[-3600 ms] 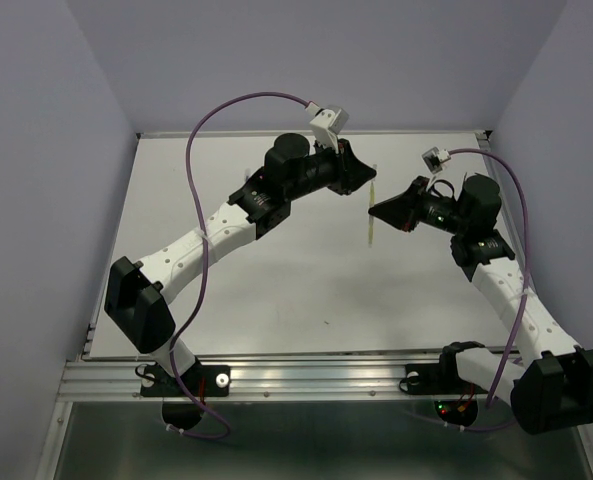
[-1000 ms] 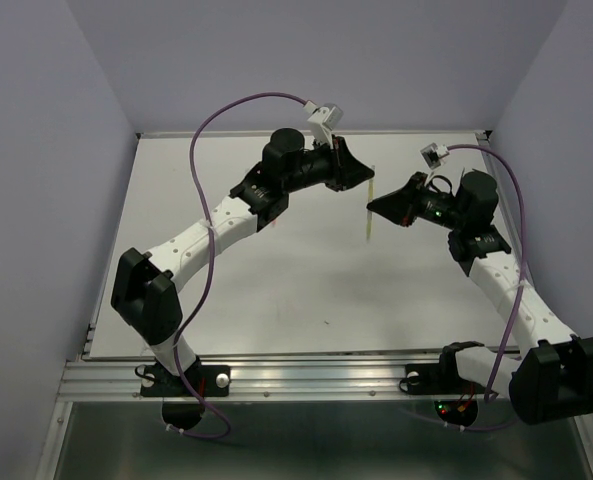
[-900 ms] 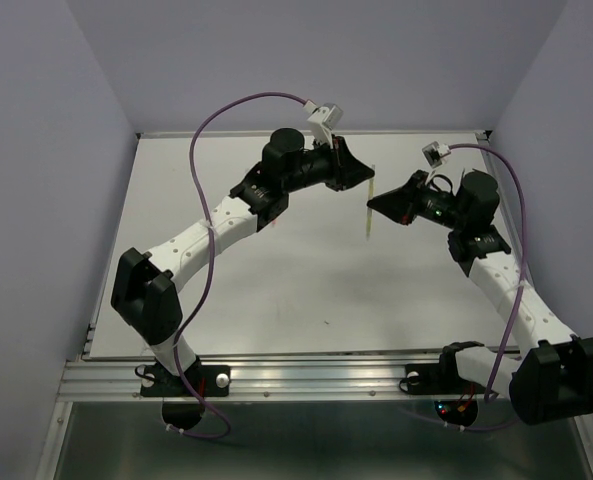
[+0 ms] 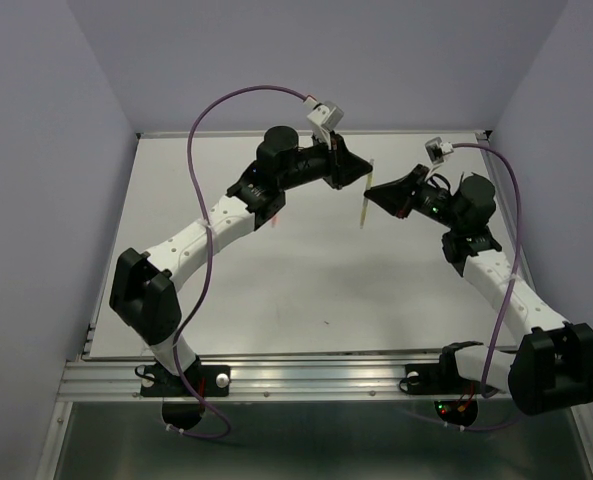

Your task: Insert the pens into the pen caps

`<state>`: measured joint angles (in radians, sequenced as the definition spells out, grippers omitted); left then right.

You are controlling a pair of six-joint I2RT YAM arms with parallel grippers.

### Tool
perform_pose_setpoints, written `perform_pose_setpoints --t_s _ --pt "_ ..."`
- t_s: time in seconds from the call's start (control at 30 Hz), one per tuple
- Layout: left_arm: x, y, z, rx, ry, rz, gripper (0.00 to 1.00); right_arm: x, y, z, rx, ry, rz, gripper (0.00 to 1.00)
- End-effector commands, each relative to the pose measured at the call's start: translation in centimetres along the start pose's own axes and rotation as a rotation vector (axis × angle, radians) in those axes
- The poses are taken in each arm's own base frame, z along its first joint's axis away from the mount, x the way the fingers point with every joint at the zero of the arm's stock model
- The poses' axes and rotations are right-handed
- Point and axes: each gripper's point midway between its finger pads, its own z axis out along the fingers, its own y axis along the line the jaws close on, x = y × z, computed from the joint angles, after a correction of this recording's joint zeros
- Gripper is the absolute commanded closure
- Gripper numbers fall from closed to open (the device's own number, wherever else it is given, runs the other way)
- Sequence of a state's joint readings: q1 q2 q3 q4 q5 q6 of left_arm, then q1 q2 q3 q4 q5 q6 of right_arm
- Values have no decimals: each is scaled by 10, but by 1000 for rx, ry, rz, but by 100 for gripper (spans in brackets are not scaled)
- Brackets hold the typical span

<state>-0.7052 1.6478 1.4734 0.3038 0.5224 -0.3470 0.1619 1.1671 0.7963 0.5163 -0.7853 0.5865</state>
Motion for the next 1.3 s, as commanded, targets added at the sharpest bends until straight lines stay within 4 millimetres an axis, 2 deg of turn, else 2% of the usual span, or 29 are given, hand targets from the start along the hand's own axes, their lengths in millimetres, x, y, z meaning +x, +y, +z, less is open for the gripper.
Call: perform_pose_setpoints --t_s 0.0,0.23,0.4,0.6,0.73,0.8,0.87,0.9,0.97,1.0,1.03,1.1,1.13,1.17,1.2,1.23,1.27 --pt "84 -5 -14 26 266 -47 100 -80 28 3 -20 -214 -205 99" --pt "117 4 -20 1 334 -100 100 -91 27 -2 33 -243 -233 99" --pt "122 0 -25 17 351 -103 100 -97 25 -4 61 -260 -246 99" --pt "92 -16 -22 66 277 -88 100 -84 21 2 33 -202 -203 99" --pt "69 -14 -23 10 222 -68 100 -80 13 5 59 -179 -171 99" --pt "63 1 -27 -88 201 -66 100 -81 9 6 84 -175 -161 99" --pt "50 13 -37 -186 158 -68 100 -81 -4 7 147 -168 -125 99" --pt "39 30 -48 -300 118 -64 100 -78 -13 8 183 -155 -96 99" --pt "27 50 -64 -438 62 -72 100 -75 -26 10 233 -144 -60 99" --pt "25 61 -76 -524 45 -98 95 -75 -35 11 271 -145 -39 99" --pt "7 80 -97 -671 -34 -88 82 -66 -43 12 300 -110 -3 99" --pt "6 105 -130 -869 -90 -119 81 -58 -61 20 341 -76 52 99" --pt "5 112 -141 -922 -105 -127 78 -51 -65 24 346 -52 77 99" --pt "4 118 -157 -979 -121 -156 68 -40 -80 29 379 -28 127 99" --pt "3 124 -166 -1015 -128 -154 53 -32 -83 34 381 -11 148 99" --pt "0 127 -176 -1046 -146 -157 32 -22 -86 40 383 14 171 99" --pt "3 135 -185 -1082 -146 -161 23 -16 -91 45 400 24 184 99"
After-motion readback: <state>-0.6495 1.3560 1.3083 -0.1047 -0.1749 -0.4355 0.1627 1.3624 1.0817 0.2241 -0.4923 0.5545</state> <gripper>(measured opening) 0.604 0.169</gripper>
